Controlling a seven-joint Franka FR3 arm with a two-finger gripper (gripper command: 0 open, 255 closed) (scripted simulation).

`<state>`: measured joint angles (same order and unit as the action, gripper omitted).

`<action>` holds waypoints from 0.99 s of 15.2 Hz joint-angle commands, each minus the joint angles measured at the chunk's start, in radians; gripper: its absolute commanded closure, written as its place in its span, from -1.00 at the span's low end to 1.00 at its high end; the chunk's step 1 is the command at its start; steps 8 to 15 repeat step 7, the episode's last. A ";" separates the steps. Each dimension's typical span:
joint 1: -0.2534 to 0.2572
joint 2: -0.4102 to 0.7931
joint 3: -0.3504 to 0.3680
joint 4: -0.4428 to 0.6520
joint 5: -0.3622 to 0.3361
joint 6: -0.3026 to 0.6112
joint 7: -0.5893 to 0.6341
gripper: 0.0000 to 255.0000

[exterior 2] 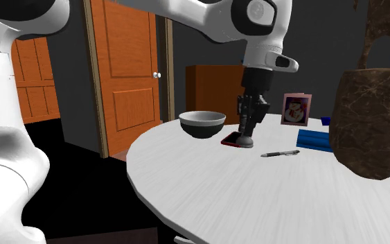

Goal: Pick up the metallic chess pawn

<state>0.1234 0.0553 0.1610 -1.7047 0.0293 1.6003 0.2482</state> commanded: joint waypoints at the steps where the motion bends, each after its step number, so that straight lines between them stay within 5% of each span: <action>1: 0.000 0.000 0.000 0.029 0.000 -0.029 0.000 1.00; 15: 0.000 0.006 0.000 0.092 -0.001 -0.087 0.003 1.00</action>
